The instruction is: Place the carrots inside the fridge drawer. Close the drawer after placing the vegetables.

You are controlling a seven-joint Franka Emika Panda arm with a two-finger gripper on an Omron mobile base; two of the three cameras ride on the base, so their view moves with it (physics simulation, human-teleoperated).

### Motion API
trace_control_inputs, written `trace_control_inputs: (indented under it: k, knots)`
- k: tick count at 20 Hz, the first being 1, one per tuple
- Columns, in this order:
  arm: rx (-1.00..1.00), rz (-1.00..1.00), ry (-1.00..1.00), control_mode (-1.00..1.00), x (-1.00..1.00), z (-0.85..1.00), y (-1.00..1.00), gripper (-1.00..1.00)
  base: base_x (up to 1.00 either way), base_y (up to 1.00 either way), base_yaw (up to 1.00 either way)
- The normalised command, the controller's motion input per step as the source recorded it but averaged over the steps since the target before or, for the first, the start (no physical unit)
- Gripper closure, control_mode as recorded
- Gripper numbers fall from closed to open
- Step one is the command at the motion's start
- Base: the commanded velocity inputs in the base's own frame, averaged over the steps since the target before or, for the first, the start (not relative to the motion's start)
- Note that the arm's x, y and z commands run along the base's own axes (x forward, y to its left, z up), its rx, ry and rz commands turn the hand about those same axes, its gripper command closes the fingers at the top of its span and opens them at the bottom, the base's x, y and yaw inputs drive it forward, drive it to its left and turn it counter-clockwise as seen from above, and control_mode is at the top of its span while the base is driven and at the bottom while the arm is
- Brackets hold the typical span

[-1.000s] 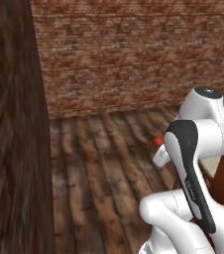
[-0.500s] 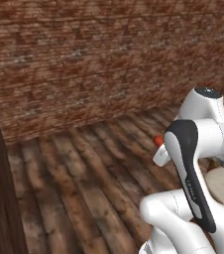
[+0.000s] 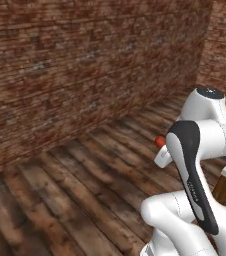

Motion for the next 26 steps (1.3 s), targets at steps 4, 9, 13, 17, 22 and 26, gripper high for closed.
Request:
trace_control_inputs:
  k: [4, 9, 13, 17, 22, 26]
  knots:
    - [0.00, 0.00, 0.00, 1.00, 0.00, 0.00, 0.00, 1.00, 1.00, 0.34, -0.44]
    - [0.00, 0.00, 0.00, 1.00, 0.00, 0.00, 0.00, 1.00, 1.00, 0.23, -0.44]
    - [0.00, 0.00, 0.00, 1.00, 0.00, 0.00, 0.00, 1.00, 1.00, 0.28, -0.47]
    - [0.00, 0.00, 0.00, 1.00, 0.00, 0.00, 0.00, 1.00, 1.00, 0.28, -0.48]
    - [0.00, 0.00, 0.00, 1.00, 0.00, 0.00, 0.00, 1.00, 1.00, 0.27, -0.48]
    - [0.00, 0.00, 0.00, 1.00, 0.00, 0.00, 0.00, 1.00, 1.00, 0.25, -0.48]
